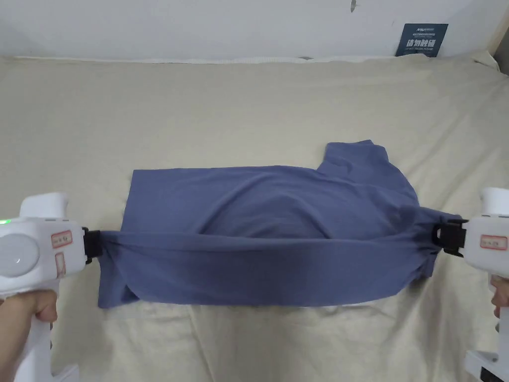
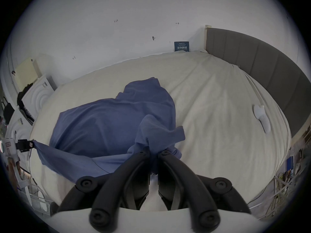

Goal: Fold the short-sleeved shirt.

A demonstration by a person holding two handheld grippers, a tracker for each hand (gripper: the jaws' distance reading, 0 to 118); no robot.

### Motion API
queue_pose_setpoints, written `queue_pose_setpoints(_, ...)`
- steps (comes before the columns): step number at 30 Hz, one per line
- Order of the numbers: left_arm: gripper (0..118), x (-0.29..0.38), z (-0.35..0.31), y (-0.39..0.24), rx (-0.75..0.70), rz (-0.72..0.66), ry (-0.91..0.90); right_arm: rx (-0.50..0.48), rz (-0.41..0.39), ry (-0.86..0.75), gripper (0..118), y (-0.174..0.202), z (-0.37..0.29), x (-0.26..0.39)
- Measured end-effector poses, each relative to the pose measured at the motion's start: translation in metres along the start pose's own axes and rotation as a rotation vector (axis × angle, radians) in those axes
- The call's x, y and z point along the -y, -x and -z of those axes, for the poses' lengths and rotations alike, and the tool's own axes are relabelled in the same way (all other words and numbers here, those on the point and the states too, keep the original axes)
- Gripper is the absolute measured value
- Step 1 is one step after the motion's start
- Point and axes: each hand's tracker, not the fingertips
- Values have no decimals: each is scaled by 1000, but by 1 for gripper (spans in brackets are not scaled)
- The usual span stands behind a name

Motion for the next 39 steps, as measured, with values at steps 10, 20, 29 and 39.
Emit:
queue_pose_setpoints(10, 78, -37, 93, -13, -57, 3, 80, 99, 5, 132, 68, 15, 96, -37)
queue_pose_setpoints(20, 0, 27, 32, 37, -28, -145, 64, -28, 89, 100, 0, -16, 24, 42)
queue_pose_setpoints(29, 118, 49, 28, 18, 39, -50, 183, -13, 65, 148, 0, -14, 0, 76)
queue_pose_setpoints(39, 0, 30, 52, -10, 8, -59, 85, 28, 27, 157, 97, -26, 27, 54)
